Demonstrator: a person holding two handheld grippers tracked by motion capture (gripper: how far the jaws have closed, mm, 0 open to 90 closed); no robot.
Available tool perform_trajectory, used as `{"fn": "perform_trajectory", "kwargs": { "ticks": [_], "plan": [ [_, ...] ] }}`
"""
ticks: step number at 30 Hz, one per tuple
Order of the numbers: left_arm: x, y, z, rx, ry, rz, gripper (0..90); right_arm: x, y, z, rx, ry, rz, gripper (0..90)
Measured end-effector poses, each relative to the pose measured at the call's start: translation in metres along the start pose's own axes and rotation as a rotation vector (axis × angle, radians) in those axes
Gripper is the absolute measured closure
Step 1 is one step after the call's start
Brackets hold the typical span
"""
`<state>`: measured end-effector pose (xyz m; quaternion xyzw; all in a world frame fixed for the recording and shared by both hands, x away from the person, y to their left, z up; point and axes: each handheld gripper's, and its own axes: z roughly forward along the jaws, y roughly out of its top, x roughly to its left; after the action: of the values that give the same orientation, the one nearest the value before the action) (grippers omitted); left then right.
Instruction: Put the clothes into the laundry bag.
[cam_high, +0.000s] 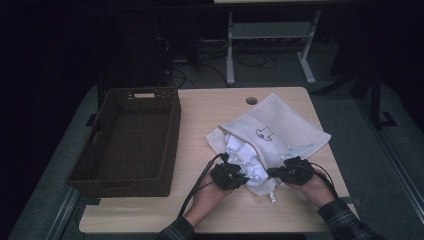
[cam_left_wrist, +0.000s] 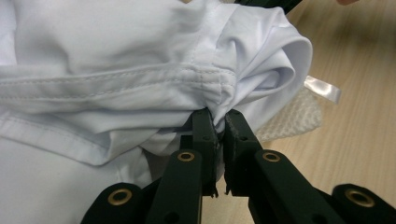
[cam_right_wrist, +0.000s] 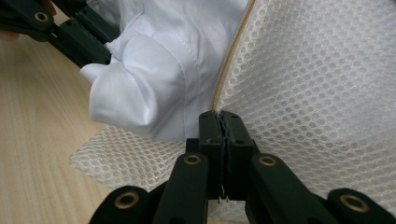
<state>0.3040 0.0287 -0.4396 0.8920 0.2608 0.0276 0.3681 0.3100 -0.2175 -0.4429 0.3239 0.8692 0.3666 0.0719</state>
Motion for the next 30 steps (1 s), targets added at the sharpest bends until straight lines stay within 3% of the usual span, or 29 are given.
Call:
{"fn": "perform_trajectory", "kwargs": {
  "ticks": [4,7,12,21,26,30],
  "plan": [
    [-0.003,0.006,-0.005,-0.031,0.001,0.006,84.7,0.0,0.003,-0.009,-0.043,0.009,0.005,88.5],
    [-0.002,0.012,-0.009,-0.045,0.025,0.009,85.0,-0.001,0.004,-0.014,-0.066,0.01,0.004,88.7],
    [0.009,0.016,-0.004,-0.056,0.042,-0.045,85.4,0.0,0.007,-0.021,-0.093,0.012,-0.001,88.8],
    [0.019,0.026,0.013,-0.028,0.101,-0.086,85.8,0.0,0.012,-0.028,-0.128,0.006,-0.005,89.0],
    [0.016,0.031,0.022,-0.031,0.114,-0.068,85.5,0.001,0.018,-0.028,-0.142,0.004,-0.016,89.0],
    [0.013,0.029,0.018,-0.04,0.075,-0.04,77.7,-0.001,0.019,-0.029,-0.145,0.004,-0.014,89.0]
  ]
}}
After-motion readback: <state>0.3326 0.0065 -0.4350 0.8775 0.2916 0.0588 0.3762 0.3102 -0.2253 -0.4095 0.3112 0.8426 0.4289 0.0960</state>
